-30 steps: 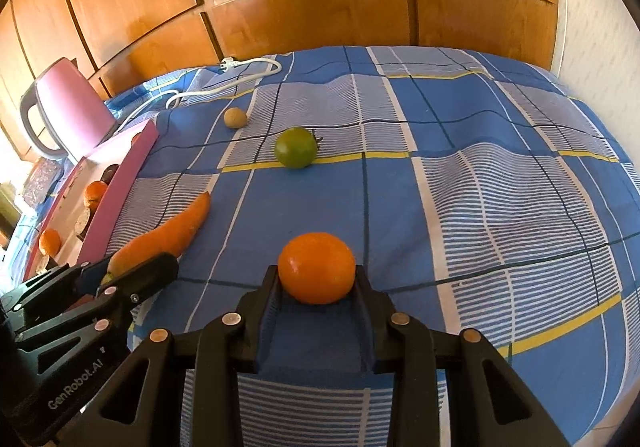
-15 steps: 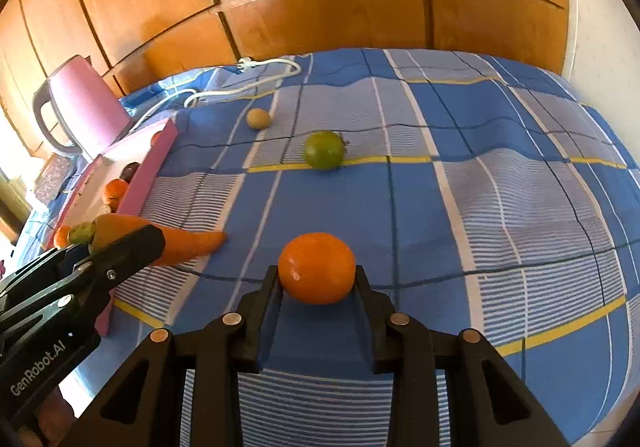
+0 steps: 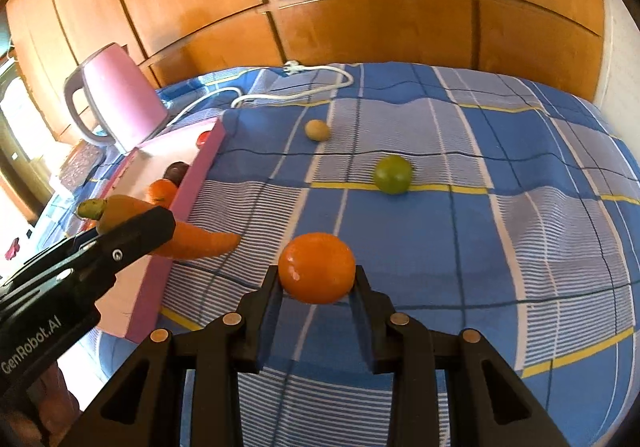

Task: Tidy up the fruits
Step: 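Carry the carrot and orange into the tray and open both tools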

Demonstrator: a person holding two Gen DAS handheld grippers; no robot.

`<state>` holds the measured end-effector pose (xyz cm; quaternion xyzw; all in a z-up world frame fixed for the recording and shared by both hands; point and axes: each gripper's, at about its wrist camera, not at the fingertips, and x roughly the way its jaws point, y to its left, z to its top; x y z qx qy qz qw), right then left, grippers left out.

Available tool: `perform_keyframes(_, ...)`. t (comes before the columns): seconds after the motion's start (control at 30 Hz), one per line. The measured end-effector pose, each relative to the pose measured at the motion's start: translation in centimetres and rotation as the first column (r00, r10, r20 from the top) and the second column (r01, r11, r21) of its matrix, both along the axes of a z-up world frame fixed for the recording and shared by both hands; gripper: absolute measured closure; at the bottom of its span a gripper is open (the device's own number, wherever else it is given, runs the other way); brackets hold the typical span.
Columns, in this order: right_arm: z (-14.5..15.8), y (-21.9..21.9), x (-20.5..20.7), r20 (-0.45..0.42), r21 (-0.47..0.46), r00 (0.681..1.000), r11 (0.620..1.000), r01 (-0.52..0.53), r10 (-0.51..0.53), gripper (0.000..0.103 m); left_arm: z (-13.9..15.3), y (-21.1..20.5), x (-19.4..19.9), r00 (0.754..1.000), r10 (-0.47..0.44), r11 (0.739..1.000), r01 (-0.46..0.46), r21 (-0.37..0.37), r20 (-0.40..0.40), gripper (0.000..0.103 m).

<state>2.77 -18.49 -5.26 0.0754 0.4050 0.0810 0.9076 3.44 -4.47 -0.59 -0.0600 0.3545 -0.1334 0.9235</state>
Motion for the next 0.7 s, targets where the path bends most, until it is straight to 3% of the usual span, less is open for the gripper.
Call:
perform_keyframes(0.27, 1.8, 3.4, 1.2, 0.032, -0.017, 0.994, 0.994, -0.104, 0.104, 0.069, 0.6, 5.1, 1.1, 0.993, 0.117, 0.993, -0.117, -0.028, -0.002, 0.073)
perform_keyframes(0.7, 2.9, 11.0, 3.4, 0.036, -0.014, 0.952, 0.953, -0.304, 0.304, 0.069, 0.7, 13.0, 3.0, 0.965, 0.261, 0.963, -0.261, -0.064, -0.009, 0.073)
